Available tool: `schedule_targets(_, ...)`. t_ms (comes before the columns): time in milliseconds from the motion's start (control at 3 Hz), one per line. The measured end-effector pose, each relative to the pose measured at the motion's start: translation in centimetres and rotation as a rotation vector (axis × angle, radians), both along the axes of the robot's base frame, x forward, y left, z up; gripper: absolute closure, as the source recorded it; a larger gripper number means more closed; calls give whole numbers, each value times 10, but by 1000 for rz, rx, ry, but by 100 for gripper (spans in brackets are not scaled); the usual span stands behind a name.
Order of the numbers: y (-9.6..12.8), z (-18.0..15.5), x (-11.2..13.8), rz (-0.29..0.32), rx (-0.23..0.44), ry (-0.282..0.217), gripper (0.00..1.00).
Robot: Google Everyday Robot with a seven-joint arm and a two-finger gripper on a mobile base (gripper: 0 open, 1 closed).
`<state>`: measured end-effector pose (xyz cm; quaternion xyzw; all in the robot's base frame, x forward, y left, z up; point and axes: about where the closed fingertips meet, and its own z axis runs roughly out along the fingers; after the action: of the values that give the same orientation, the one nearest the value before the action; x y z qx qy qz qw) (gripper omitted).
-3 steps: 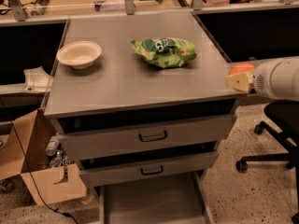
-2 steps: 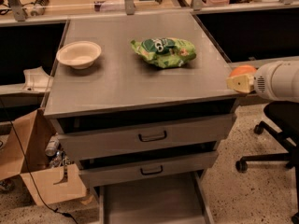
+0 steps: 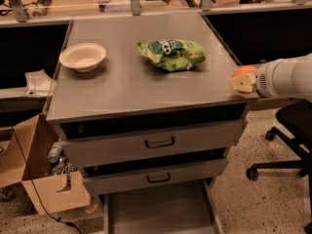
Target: Pick orange can from bottom drawer and place on counter
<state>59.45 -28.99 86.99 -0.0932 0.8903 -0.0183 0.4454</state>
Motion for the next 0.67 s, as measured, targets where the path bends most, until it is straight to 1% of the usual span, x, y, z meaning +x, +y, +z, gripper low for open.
schedule_targets(333, 17, 17, 21, 61, -21, -20, 100)
schedule_targets(667, 33, 22, 37, 115, -21, -26, 100)
